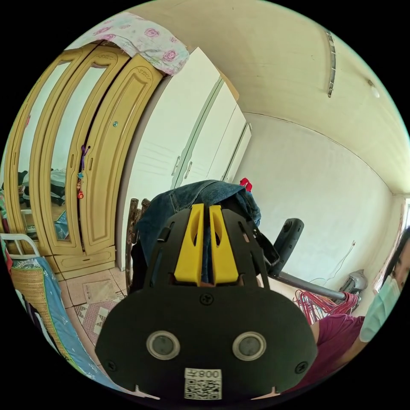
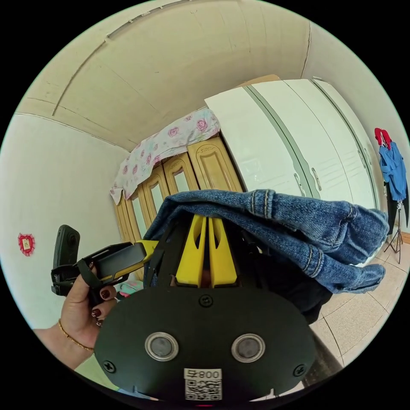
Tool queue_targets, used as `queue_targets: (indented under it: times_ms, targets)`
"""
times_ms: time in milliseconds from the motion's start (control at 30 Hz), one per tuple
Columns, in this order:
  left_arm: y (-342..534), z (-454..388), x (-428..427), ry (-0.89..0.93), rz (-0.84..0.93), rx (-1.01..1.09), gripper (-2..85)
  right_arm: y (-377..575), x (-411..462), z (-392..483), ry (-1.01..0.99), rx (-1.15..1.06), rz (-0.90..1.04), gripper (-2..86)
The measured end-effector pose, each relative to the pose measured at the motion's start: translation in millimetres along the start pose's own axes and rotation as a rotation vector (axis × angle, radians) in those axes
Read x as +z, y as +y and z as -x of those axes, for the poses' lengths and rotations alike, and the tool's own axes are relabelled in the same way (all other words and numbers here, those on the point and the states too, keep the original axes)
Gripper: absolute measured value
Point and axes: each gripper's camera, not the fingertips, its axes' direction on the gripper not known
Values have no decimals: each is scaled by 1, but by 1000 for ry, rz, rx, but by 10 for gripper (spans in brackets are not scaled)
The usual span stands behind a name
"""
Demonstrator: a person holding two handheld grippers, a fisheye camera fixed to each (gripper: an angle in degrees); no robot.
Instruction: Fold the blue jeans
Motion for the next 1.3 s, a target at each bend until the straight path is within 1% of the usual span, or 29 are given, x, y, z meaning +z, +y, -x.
queue_targets:
  times_ms: [133, 467, 733, 833, 1000, 1100, 1233, 1300]
  targets:
    - [-4, 4, -2, -25, -2, 32, 20, -3, 2, 5, -17, -22, -23, 1]
    - [-5, 40, -15, 22, -67, -35, 20, -7, 20, 20, -90, -95, -25, 0]
    - [-9, 47, -37, 21, -126, 3, 19, -18, 31, 42, -186, -131, -57, 0]
    - [-3, 52, -40, -10, -110, 7, 19, -9, 39, 47, -199, -145, -41, 0]
    - [12, 75, -40, 33, -117, -60, 19, 3, 49, 52, -204, -186, 5, -1]
    - [20, 77, -34, 22, -95, -39, 19, 10, 49, 47, -197, -190, 22, 0]
    - [33, 77, -14, -13, -4, -1, 20, 23, 45, 44, -134, -215, 75, 0]
    - [39, 81, -4, -3, 30, -8, 20, 34, 41, 45, -74, -257, 86, 0]
